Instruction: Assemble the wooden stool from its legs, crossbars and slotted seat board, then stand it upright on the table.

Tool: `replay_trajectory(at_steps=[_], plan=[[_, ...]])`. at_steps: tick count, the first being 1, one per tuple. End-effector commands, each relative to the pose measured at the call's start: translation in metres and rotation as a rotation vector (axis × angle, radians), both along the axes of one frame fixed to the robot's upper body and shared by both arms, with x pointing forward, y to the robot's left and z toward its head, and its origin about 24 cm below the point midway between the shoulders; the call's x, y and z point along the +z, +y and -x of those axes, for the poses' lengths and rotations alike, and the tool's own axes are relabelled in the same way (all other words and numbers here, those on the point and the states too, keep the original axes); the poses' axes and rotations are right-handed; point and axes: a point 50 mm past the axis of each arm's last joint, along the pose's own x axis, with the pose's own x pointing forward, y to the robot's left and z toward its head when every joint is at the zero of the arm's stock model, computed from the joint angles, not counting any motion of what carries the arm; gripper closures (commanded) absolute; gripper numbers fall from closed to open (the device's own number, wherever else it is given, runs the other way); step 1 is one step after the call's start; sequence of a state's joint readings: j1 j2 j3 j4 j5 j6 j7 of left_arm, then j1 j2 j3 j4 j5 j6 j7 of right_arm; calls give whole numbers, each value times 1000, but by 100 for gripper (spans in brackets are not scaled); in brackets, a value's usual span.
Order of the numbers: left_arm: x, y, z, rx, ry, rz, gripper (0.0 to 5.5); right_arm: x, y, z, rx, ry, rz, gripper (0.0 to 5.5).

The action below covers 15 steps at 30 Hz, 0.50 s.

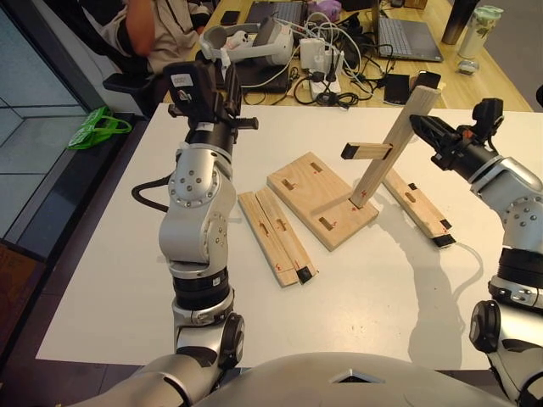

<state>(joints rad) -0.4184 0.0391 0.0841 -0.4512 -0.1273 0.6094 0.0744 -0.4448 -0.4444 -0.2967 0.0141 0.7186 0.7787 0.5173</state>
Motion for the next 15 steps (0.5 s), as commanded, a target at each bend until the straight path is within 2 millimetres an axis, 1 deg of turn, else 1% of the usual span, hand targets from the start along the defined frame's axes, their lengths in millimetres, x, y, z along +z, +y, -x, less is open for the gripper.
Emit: replay_trajectory(at_steps=[1, 5, 9, 11, 15], plan=[[3, -1, -1, -7, -1, -8, 395, -3, 4, 3, 32, -23, 72, 451], [3, 1, -1, -5, -1, -10, 395, -6, 11, 10, 77, -61, 135, 451], [4, 1, -1, -1, -1, -13, 395, -10, 17, 24, 151, -115, 232, 452], [4, 2, -1, 0, -2, -16, 395, -19, 13, 34, 164, -90, 270, 452], [4, 4, -1, 12, -3, -15, 395, -50, -1, 56, 136, 28, 298, 452]])
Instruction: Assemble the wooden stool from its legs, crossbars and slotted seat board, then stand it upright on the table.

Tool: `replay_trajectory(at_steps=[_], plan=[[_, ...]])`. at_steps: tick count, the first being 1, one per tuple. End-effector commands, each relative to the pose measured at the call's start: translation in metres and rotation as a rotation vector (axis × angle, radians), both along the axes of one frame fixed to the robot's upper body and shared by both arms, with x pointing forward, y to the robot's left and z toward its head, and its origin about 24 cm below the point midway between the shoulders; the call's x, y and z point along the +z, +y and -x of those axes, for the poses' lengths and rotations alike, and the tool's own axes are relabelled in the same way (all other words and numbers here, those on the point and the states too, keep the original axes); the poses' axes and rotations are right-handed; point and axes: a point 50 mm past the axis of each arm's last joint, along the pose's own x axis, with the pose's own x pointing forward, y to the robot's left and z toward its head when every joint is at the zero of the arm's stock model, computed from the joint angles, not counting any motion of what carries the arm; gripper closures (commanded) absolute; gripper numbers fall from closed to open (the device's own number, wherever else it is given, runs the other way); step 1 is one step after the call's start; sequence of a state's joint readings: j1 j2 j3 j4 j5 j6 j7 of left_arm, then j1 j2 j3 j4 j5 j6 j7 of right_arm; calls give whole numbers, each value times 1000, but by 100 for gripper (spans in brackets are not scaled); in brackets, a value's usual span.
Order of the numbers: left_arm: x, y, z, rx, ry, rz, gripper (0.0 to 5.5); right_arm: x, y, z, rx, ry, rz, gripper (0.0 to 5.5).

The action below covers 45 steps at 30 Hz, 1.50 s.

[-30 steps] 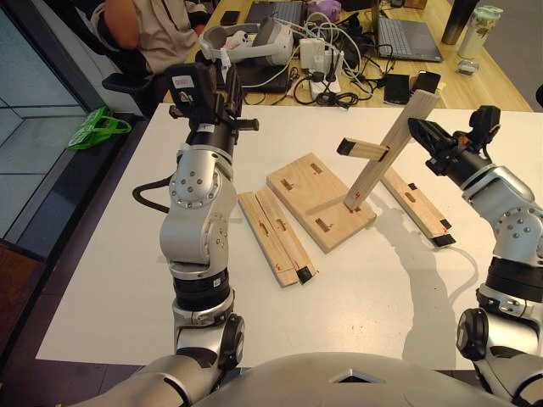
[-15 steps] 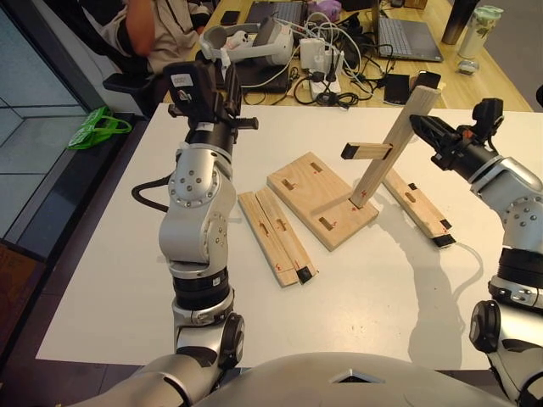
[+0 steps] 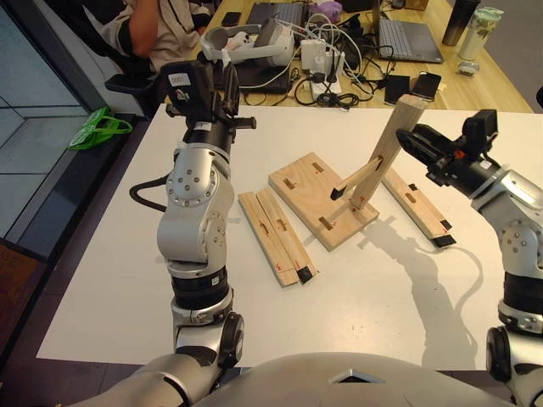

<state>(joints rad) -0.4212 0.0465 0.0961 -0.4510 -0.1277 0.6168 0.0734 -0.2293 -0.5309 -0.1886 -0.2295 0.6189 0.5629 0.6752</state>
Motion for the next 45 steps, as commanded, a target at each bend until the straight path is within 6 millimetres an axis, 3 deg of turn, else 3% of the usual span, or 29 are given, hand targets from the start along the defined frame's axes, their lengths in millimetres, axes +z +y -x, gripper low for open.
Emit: replay_trajectory(at_steps=[1, 4, 10, 18, 26, 33, 40, 45], plan=[[3, 0, -1, 2, -6, -11, 395, -55, -12, 20, -56, 244, 80, 452], [4, -2, -1, -2, -9, -8, 395, -65, -8, 22, -55, 273, 95, 451], [5, -2, -2, -2, -18, -5, 395, -67, 1, 19, -49, 294, 106, 451], [6, -2, -2, 7, -23, 2, 395, -87, 1, 20, -174, 421, 95, 451], [5, -3, -2, 6, -28, 7, 395, -59, 21, 28, 86, 198, 184, 452], [5, -4, -3, 7, -29, 13, 395, -71, 10, 13, -49, 326, 97, 458], [4, -4, -3, 10, -28, 13, 395, -43, 13, -11, -78, 249, 32, 458], [3, -3, -2, 16, -24, 16, 395, -18, 30, -20, 16, 207, 124, 458]])
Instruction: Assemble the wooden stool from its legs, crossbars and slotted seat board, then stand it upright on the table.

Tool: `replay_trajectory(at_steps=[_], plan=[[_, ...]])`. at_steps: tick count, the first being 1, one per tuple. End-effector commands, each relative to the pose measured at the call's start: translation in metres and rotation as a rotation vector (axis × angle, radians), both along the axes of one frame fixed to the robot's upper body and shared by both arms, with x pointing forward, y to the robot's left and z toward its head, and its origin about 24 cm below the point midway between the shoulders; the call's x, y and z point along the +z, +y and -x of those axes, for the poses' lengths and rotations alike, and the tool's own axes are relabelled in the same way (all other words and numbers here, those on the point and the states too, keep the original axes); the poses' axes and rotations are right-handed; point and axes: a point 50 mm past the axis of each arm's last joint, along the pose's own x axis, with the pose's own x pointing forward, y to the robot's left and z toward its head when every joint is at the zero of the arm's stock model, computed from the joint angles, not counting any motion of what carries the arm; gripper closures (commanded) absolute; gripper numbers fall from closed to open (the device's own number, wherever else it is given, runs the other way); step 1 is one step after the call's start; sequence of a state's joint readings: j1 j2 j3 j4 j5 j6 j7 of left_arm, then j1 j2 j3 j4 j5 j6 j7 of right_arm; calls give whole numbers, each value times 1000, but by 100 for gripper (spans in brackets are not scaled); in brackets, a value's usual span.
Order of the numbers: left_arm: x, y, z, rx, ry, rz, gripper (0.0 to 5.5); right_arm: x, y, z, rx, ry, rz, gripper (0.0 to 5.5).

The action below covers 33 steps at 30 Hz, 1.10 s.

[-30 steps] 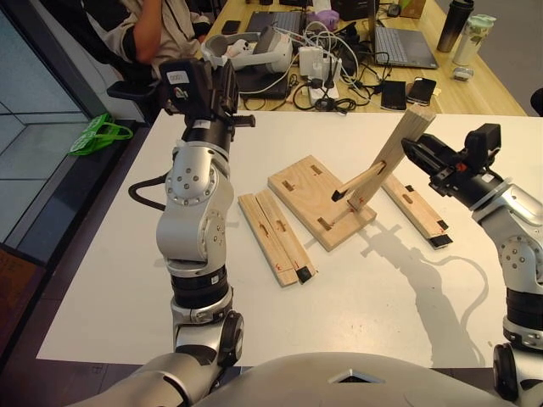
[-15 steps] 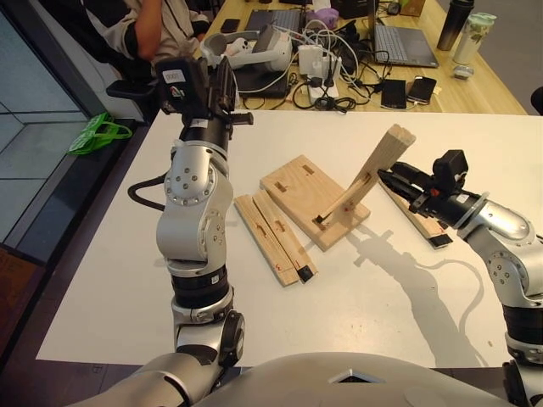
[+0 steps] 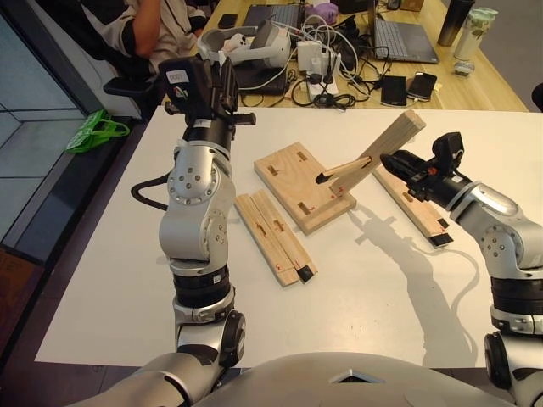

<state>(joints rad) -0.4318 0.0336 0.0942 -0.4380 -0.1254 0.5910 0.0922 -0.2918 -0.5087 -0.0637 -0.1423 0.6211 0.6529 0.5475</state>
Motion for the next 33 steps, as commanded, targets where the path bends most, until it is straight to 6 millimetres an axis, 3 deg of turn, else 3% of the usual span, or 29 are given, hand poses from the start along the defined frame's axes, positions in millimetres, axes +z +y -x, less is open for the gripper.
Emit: replay_trajectory(at_steps=[1, 7, 13, 24, 31, 33], plan=[[1, -1, -1, 4, -5, 0, 395, 5, 12, -6, 77, 52, 132, 458], [0, -4, -2, 3, -6, 9, 395, 10, 32, -22, 211, 134, 240, 458], [1, -4, -3, 6, -11, 13, 395, 10, 34, -35, 232, 186, 279, 458], [1, -2, -4, 11, -14, 11, 395, 43, 8, -66, 66, 37, 283, 458], [2, 1, -5, 14, -17, 3, 395, 31, -19, -65, -65, 136, 260, 458], [2, 1, -5, 15, -19, 1, 395, 27, -17, -62, -68, 159, 229, 406]])
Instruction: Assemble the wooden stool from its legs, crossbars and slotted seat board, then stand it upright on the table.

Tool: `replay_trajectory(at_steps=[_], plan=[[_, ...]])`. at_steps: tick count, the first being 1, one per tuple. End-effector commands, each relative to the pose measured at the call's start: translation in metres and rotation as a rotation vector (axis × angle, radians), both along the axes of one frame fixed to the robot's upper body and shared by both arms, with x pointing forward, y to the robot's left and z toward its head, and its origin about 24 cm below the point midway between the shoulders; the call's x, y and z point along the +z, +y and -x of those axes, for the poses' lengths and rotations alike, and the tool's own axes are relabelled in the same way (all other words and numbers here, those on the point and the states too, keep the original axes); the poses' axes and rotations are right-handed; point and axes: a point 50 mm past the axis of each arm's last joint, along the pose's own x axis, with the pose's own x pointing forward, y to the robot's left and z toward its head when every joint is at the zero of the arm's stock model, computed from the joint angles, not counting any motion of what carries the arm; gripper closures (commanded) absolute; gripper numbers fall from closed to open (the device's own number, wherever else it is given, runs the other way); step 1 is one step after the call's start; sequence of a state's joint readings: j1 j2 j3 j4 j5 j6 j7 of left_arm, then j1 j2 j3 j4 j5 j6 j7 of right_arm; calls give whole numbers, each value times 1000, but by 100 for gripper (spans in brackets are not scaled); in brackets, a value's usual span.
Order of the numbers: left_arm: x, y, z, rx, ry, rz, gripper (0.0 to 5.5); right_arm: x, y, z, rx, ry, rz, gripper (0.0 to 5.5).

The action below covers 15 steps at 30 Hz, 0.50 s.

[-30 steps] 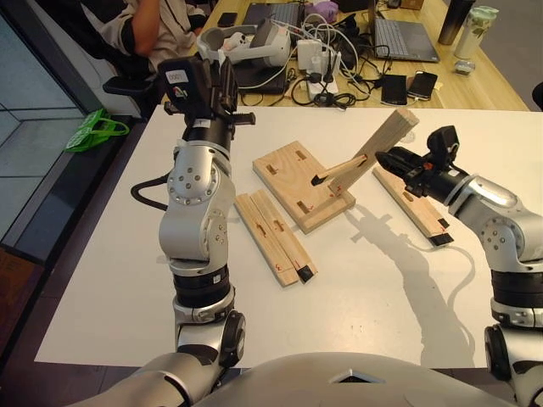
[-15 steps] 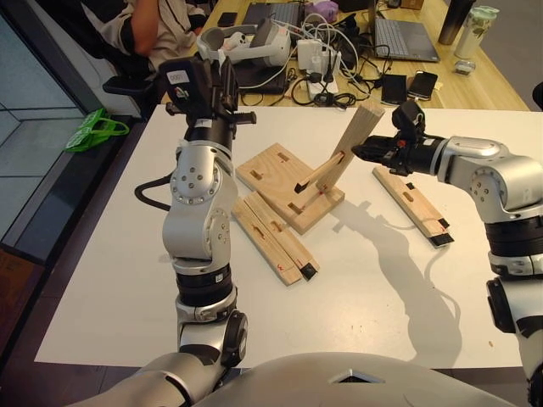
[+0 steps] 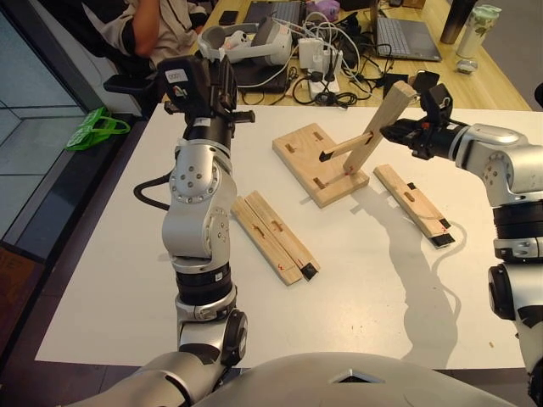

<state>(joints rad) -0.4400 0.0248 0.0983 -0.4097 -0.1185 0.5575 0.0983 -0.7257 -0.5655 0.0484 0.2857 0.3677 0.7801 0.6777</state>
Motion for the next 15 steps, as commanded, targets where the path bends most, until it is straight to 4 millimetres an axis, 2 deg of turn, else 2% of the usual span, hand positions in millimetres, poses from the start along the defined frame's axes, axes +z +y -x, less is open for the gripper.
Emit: replay_trajectory(at_steps=[1, 5, 8, 11, 13, 15], plan=[[3, 0, -2, 3, -8, -9, 395, -5, -3, 6, -35, 45, -22, 394], [3, 0, -1, 3, -7, -10, 395, -5, 6, 13, 4, 34, -35, 328], [2, 1, -1, 3, -5, -13, 395, -9, -6, 28, 38, 63, -3, 282], [0, 5, 1, 10, 7, -23, 395, -35, -26, 68, 157, 207, 92, 250], [0, 9, 3, 11, 21, -47, 395, -42, -23, 97, 270, 276, 76, 250], [-10, 20, 4, -3, 150, -96, 395, -44, -15, 113, 326, 289, 40, 250]])
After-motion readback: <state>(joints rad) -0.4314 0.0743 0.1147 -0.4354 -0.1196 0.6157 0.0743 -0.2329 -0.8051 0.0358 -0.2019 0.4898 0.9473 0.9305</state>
